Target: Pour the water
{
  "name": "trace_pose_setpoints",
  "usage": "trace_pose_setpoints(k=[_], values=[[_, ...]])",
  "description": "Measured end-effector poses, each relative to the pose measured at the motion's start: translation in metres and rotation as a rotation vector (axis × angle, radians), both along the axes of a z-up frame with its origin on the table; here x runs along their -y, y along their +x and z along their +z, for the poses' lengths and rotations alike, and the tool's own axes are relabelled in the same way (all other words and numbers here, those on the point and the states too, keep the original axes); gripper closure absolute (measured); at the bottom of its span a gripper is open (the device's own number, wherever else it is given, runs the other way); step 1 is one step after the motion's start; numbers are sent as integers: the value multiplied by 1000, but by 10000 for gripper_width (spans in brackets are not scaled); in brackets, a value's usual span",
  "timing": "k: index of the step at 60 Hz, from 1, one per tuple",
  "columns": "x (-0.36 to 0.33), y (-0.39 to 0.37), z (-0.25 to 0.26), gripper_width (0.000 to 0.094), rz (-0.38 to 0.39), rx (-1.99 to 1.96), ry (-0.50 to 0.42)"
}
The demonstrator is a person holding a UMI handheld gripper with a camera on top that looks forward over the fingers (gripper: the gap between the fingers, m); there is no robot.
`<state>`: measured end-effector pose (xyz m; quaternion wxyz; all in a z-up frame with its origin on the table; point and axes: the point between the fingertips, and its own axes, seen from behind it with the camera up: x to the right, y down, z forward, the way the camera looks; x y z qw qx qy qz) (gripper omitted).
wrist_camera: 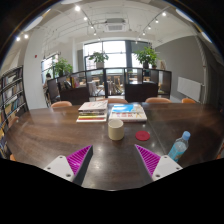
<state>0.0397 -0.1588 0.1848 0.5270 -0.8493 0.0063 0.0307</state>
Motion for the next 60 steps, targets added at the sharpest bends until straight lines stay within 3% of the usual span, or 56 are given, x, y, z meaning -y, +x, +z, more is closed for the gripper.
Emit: trace_pose_setpoints(k=[8,12,22,41,47,53,60], values=[[16,35,-19,81,-61,-2,-28],[39,107,-64,87,-106,13,-28],[56,206,-107,95,-214,51,-28],[-34,273,-137,111,-242,41,60],[-59,279,-141,200,-223,21,88],[-73,286,-135,443,-225,19,138],[-78,280,-132,510,-216,27,135]])
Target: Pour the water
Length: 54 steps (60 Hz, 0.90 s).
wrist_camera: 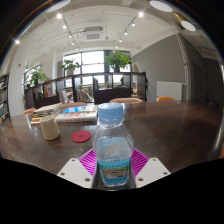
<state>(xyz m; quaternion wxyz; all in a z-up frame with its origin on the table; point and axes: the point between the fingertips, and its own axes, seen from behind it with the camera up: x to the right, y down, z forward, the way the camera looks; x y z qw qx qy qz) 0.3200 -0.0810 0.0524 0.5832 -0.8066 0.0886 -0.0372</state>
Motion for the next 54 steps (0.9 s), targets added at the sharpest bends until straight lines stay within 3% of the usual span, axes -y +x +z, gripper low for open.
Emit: trace_pose_setpoints(k=[9,28,54], values=[[1,-6,0,607,15,58,-2],[-29,-6,21,606,8,240,-108],[-176,-98,119,605,238,1286,-259]])
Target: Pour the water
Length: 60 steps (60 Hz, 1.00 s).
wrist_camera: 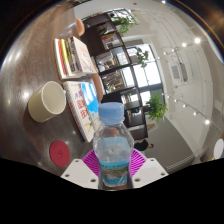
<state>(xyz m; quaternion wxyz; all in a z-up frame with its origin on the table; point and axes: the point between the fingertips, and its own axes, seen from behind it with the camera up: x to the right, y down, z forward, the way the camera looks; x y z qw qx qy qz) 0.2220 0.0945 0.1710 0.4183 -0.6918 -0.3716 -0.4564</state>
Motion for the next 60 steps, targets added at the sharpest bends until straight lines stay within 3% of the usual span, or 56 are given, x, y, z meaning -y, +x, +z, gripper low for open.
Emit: trace_pose_setpoints(k=[21,28,40,47,60], values=[[-50,-58,-15,608,199,670,-108],[-56,-65,-23,606,218,820,-137],[-54,-55,-28,607,172,792,-156],[-50,-57,-19,603,144,579,-118],[-33,-69,40,586,53,-168,84]])
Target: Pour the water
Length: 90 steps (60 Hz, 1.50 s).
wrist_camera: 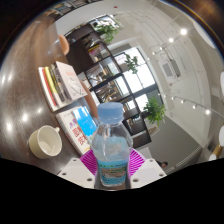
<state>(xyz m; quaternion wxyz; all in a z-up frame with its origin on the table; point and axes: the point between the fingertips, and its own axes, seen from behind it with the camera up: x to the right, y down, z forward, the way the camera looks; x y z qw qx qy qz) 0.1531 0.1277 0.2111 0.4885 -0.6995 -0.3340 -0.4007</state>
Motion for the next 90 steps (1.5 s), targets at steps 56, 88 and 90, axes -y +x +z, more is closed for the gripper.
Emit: trace_pose_setpoints(k=[56,88,90], values=[[-2,65,-161,574,-204,-1126,59],[115,25,-201,110,-384,-1154,-143],[135,15,-201,109,-395,-1153,-169]])
